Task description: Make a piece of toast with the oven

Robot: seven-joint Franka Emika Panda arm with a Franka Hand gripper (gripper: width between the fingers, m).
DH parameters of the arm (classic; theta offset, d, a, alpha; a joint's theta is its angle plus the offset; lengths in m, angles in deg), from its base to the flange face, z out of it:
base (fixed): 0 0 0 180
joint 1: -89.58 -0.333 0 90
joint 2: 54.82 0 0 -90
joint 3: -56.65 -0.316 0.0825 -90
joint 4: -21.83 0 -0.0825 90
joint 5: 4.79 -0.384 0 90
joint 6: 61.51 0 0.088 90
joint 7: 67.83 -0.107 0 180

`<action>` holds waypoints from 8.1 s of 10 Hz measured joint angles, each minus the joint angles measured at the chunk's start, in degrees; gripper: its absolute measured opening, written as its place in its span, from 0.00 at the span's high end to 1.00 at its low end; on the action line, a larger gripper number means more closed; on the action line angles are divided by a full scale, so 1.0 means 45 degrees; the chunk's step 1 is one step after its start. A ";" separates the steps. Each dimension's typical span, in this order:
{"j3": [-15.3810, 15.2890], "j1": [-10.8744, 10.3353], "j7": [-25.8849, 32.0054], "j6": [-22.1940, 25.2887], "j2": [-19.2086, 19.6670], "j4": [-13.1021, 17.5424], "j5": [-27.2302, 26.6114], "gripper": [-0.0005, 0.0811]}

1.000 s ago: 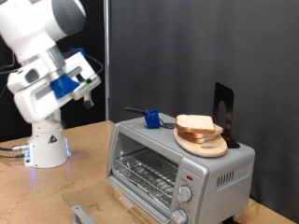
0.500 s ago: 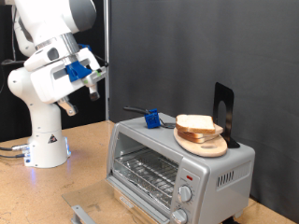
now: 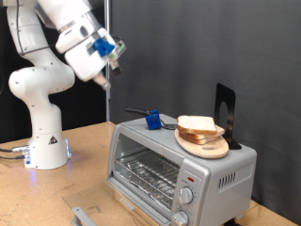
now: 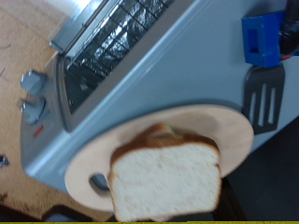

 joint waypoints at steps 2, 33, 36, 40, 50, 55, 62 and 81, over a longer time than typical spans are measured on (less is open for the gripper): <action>-0.0680 0.0024 -0.0442 0.0108 -0.0731 -0.0052 0.0249 0.16; -0.5488 0.0460 -0.4118 -0.5292 0.0925 -0.3704 0.1745 0.16; -0.5476 0.0269 -0.3528 -0.5439 0.1063 -0.3961 0.1378 0.16; -0.5497 -0.0174 -0.3073 -0.5747 0.1081 -0.4115 0.0646 0.16; -0.5576 -0.0208 -0.3073 -0.6641 0.1972 -0.4083 0.0652 0.16; -0.5582 -0.0614 -0.3048 -0.6976 0.2297 -0.4073 0.0305 0.16; -0.5604 -0.0629 -0.3047 -0.7048 0.2321 -0.4060 0.0276 0.59; -0.2469 -0.0577 -0.0436 -0.5698 -0.1152 -0.4510 -0.2858 0.59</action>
